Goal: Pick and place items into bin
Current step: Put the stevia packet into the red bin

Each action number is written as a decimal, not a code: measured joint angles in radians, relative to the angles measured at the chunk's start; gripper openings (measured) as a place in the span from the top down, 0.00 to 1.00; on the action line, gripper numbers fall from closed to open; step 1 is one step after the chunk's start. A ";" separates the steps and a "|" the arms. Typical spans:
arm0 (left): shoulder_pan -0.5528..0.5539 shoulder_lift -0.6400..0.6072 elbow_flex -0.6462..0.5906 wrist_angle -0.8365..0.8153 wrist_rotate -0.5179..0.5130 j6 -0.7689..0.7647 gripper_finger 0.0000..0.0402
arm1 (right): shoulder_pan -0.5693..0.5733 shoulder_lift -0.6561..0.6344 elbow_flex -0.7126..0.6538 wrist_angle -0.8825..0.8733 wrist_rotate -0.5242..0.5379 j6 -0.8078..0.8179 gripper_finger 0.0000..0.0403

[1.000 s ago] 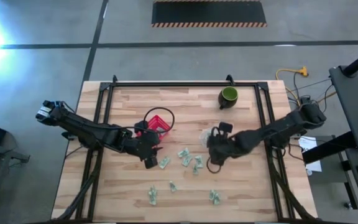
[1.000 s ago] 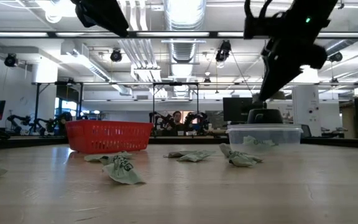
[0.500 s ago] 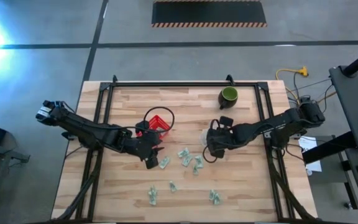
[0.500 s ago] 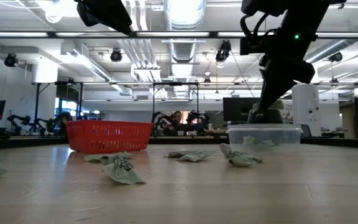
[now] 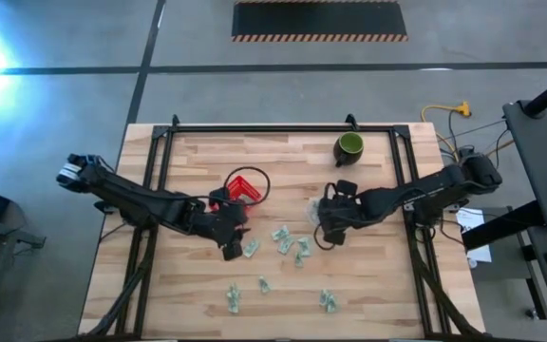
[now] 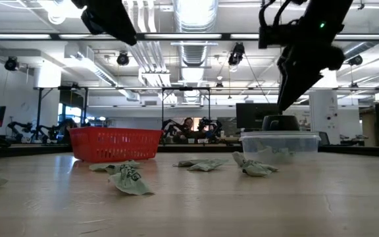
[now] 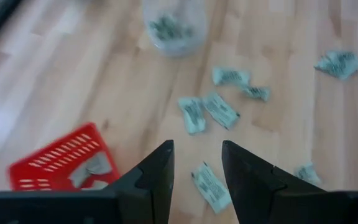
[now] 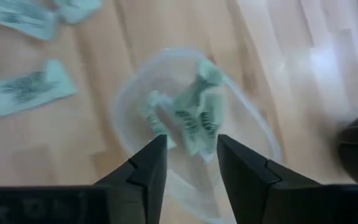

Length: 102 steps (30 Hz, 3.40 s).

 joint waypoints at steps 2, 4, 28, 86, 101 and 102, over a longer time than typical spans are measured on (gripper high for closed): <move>0.000 0.020 -0.002 -0.008 0.056 0.042 0.71 | 0.028 -0.027 0.001 0.000 -0.013 0.012 0.67; 0.000 0.049 -0.003 -0.008 0.116 0.098 0.71 | 0.065 -0.060 0.001 0.001 -0.014 0.031 0.68; 0.029 0.313 0.026 0.011 0.301 -0.552 0.71 | 0.555 -0.140 -0.061 0.003 0.036 0.559 0.77; 0.058 0.513 0.166 -0.137 0.230 -0.575 0.45 | 0.637 -0.138 -0.061 0.025 0.094 0.633 0.84; 0.082 0.555 0.161 -0.099 0.240 -0.518 0.45 | 0.637 -0.138 -0.062 0.024 0.107 0.640 0.85; 0.085 0.555 0.160 -0.100 0.236 -0.518 0.45 | 0.637 -0.138 -0.062 0.024 0.107 0.640 0.85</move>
